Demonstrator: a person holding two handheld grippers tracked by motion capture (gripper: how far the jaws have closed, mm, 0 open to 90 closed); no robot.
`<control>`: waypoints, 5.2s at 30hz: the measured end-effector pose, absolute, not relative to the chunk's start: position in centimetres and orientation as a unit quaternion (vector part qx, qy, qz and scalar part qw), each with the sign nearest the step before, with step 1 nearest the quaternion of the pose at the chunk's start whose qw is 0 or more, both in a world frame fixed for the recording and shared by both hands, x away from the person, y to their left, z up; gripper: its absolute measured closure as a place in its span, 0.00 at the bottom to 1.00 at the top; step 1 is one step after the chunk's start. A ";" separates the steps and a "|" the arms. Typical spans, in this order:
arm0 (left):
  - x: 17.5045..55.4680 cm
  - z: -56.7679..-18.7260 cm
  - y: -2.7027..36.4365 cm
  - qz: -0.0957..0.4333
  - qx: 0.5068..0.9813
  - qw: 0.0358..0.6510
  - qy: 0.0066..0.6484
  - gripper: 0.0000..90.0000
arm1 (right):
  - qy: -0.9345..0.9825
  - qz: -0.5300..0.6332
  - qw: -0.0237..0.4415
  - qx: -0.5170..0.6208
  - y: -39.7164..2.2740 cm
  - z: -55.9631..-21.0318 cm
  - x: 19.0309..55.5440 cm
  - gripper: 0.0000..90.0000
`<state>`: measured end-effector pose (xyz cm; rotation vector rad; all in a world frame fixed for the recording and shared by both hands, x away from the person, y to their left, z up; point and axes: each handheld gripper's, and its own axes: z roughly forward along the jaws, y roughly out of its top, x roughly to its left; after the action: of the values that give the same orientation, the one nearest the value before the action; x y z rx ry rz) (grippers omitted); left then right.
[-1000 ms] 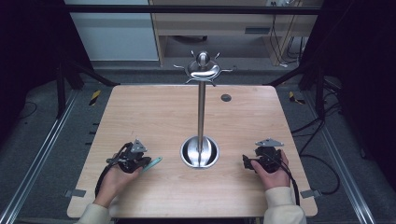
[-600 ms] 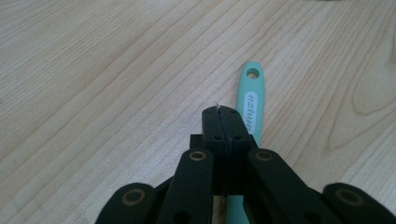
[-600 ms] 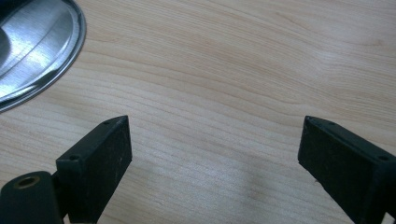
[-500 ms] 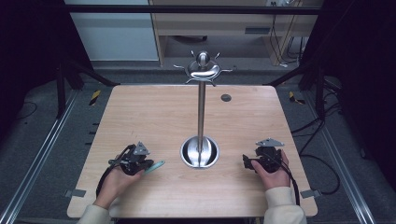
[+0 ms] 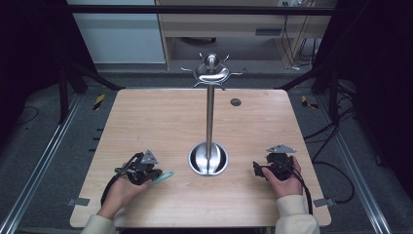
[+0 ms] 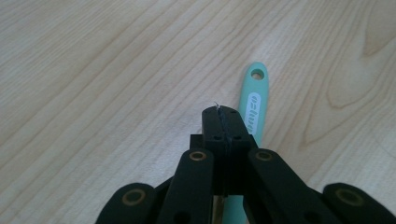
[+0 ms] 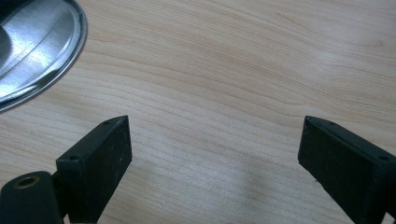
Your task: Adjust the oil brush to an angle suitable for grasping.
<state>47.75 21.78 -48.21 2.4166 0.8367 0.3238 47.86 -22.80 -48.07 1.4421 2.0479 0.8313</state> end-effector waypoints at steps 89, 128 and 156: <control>46.7 -46.1 22.5 0.055 0.970 0.056 0.231 0.90 | 0.747 0.313 0.250 0.530 -23.1 -47.7 47.7 0.11; 45.0 -39.6 26.1 0.134 0.934 0.194 0.269 0.91 | 0.747 0.312 0.250 0.531 -23.1 -47.7 47.7 0.11; 43.7 -34.4 25.5 0.187 0.899 0.290 0.269 0.91 | 0.749 0.311 0.249 0.530 -23.0 -47.7 47.7 0.11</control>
<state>43.71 25.53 -34.44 2.3997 0.7184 0.4984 47.70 -23.03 -47.73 1.4445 2.0391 0.8462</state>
